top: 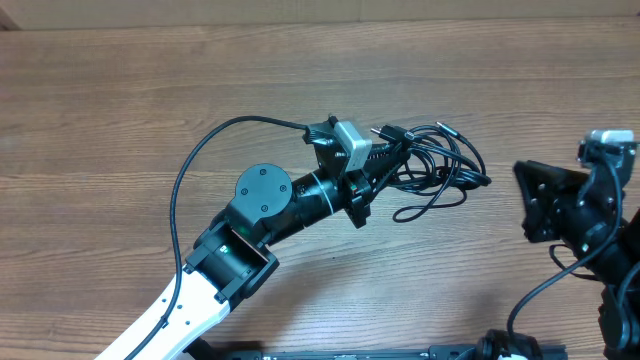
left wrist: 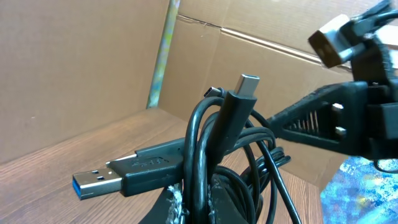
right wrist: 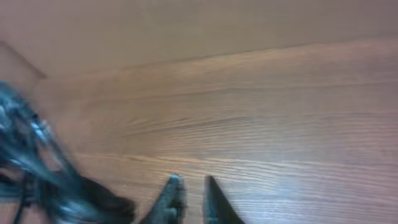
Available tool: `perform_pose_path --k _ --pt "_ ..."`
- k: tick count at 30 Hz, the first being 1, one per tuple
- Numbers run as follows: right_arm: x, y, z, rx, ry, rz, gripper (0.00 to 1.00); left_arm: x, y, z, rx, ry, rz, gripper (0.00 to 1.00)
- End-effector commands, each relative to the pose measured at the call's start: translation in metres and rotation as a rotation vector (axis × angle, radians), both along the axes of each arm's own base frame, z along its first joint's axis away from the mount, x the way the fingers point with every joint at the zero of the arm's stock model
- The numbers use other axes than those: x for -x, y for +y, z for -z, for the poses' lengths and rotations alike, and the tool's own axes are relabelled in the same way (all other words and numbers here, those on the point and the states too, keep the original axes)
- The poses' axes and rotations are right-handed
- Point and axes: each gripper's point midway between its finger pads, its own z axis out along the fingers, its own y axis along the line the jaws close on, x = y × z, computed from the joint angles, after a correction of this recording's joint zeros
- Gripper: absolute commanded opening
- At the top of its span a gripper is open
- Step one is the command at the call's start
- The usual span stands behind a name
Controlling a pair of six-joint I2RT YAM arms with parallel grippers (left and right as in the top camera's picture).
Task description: Untangle cables
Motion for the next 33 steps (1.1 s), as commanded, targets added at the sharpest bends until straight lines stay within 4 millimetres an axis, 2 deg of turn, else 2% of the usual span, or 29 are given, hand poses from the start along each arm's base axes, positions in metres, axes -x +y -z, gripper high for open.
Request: perform_pose_path --k 1,4,9,13,15,16,17,20,22,24,30,33 --pt "0.017 0.038 -0.016 0.049 -0.124 -0.303 0.34 0.0 0.002 -0.008 0.014 0.003 -0.009 0.04" --pt "0.029 0.056 -0.023 0.063 -0.197 -0.458 0.43 0.002 0.0 -0.005 0.005 0.012 0.008 0.04" --pt "0.031 0.06 -0.025 0.057 -0.212 -0.483 0.5 0.012 -0.004 -0.004 -0.003 0.002 0.069 0.04" --pt "0.037 0.067 -0.029 0.037 -0.236 -0.539 0.5 0.013 -0.005 -0.006 0.003 0.002 0.077 0.04" --pt "0.041 0.07 -0.027 0.046 -0.245 -0.57 0.49 0.023 -0.008 -0.015 0.033 -0.025 0.135 0.04" --pt "0.042 0.07 -0.027 0.048 -0.243 -0.572 0.47 0.026 -0.009 -0.02 0.045 -0.043 0.153 0.04" --pt "0.042 0.07 -0.026 0.046 -0.241 -0.572 0.4 0.028 -0.009 -0.024 0.055 -0.058 0.162 0.04" --pt "0.042 0.07 -0.026 0.046 -0.241 -0.572 0.26 0.028 -0.009 -0.024 0.056 -0.06 0.161 0.04" --pt "0.042 0.07 -0.026 0.046 -0.241 -0.572 0.11 0.028 -0.009 -0.024 0.054 -0.057 0.161 0.04" --pt "0.042 0.07 -0.026 0.046 -0.241 -0.572 0.04 0.027 -0.009 -0.024 0.054 -0.057 0.161 0.04" --pt "0.04 0.067 -0.024 0.059 -0.231 -0.552 0.04 0.027 -0.009 -0.024 0.055 -0.057 0.16 0.04" --pt "0.026 0.05 -0.017 0.055 -0.154 -0.4 0.04 0.026 -0.008 -0.024 0.055 -0.057 0.153 0.04"
